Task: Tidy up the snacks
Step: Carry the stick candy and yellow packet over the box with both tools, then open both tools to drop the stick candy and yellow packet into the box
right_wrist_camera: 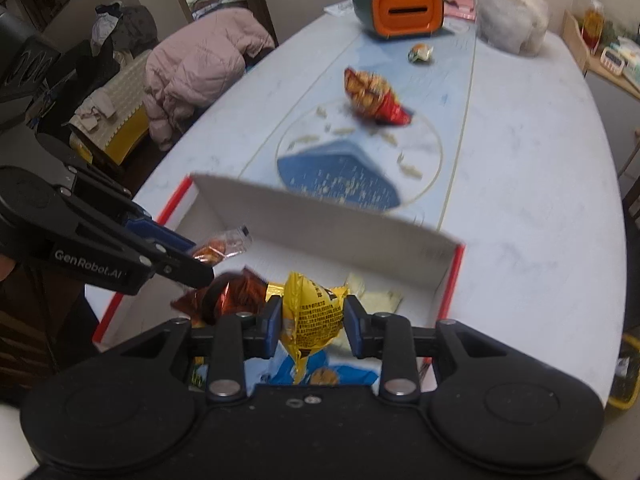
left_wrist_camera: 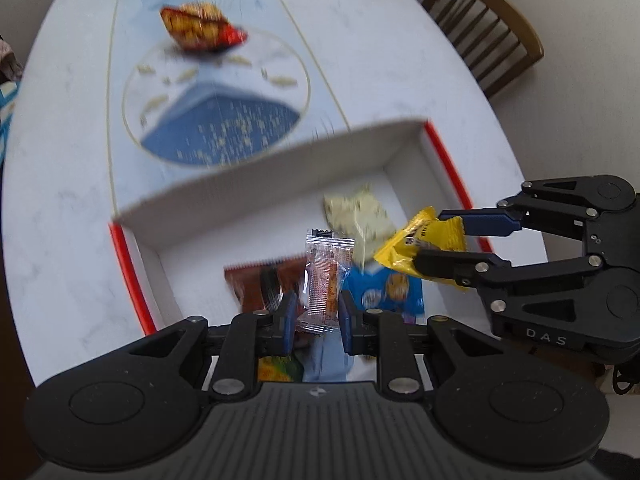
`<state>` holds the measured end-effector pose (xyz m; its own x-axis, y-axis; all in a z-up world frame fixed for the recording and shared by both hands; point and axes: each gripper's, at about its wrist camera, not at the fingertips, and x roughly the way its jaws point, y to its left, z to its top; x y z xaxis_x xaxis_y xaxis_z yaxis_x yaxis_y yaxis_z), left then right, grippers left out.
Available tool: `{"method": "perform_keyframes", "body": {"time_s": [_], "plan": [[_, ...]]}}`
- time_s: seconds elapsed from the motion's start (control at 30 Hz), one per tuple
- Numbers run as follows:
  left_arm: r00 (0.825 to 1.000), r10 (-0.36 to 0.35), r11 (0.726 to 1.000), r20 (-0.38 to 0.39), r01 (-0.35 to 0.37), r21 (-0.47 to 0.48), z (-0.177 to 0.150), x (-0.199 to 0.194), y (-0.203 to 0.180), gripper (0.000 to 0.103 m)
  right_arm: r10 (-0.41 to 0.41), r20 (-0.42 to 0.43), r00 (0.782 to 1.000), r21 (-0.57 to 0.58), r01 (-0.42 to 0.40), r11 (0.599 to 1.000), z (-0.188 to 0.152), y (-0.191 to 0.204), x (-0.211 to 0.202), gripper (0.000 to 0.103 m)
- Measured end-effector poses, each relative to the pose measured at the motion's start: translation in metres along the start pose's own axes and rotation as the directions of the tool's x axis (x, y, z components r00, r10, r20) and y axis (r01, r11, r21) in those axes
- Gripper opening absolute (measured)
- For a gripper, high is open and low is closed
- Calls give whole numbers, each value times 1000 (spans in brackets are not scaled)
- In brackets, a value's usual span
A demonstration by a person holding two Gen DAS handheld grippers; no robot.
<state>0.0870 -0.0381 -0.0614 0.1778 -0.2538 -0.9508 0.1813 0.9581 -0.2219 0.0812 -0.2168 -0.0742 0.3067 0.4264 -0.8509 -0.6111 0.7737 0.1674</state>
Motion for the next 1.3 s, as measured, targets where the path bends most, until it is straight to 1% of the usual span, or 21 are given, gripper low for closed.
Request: {"method": "perform_keyframes", "body": {"time_s": [0.33,0.63,1.0,1.13,1.3], "plan": [[996,-37,999,-83,40,28,-31,38,-11,21,3,-79,997,42,1,999,-32,10,27,31],[989,-7,999,-149,12,32,-46,71,-8,21,-22,-117,993,46,28,999,-48,9,44,31],[986,-9,1000,-166,12,11,-49,82,0,22,-31,-133,991,67,40,997,-54,8,51,32],[985,-17,1000,-174,16,-5,-48,84,2,23,-26,-134,991,79,37,996,-53,6,51,34],[983,-48,999,-178,45,-24,-47,79,5,30,-15,-133,991,99,29,995,-51,6,49,36]]}}
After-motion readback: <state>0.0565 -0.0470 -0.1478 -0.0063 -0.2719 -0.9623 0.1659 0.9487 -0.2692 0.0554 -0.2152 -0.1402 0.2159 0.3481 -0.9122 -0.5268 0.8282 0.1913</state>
